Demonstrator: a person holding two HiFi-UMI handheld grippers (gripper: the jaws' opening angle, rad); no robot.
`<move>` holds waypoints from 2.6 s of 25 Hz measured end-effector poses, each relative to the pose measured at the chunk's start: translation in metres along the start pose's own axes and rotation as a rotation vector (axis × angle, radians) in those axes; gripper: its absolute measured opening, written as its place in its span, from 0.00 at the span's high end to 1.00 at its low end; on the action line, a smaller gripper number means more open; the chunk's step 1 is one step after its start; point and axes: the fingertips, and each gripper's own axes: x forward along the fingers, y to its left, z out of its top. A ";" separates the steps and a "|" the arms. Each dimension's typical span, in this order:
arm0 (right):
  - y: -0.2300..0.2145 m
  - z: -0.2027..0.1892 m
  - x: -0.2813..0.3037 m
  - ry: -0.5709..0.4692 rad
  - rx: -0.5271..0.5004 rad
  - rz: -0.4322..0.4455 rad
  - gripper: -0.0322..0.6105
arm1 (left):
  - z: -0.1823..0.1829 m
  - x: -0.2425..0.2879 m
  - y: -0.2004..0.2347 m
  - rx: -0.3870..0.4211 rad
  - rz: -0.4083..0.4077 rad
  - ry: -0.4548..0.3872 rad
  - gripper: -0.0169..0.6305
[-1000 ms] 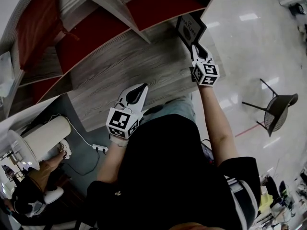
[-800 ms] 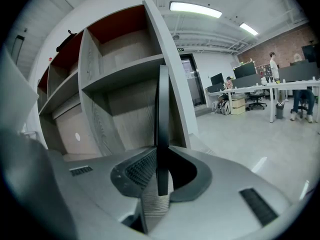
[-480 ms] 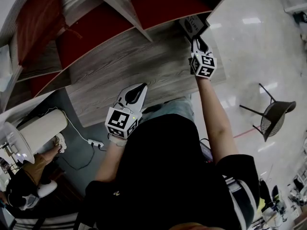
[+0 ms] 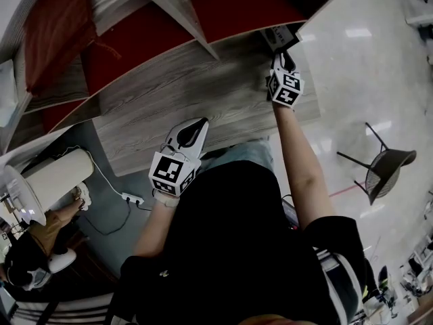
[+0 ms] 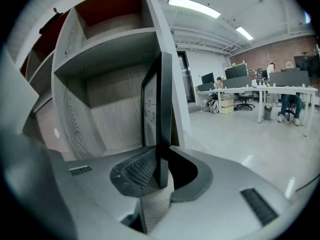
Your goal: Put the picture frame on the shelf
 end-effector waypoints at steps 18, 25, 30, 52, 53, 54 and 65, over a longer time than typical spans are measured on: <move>0.001 0.010 0.020 -0.029 0.009 -0.128 0.84 | 0.000 -0.002 0.016 -0.015 0.021 0.003 0.96; -0.001 0.011 0.023 -0.020 0.010 -0.154 0.83 | 0.000 -0.003 0.019 -0.020 0.023 -0.002 0.96; 0.000 0.012 0.024 -0.003 0.020 -0.155 0.82 | 0.000 -0.005 0.019 -0.020 0.027 -0.003 0.96; 0.006 0.020 -0.038 0.075 -0.048 0.002 0.74 | 0.043 0.017 -0.006 -0.016 0.008 -0.080 0.96; 0.005 0.022 -0.044 0.077 -0.051 0.008 0.76 | 0.048 0.020 -0.008 -0.016 0.007 -0.088 0.96; 0.004 0.026 -0.050 0.076 -0.055 0.013 0.78 | 0.053 0.023 -0.010 -0.016 0.006 -0.096 0.96; 0.006 0.100 -0.112 0.006 -0.119 0.156 0.95 | 0.103 0.046 -0.025 -0.025 0.010 -0.193 0.96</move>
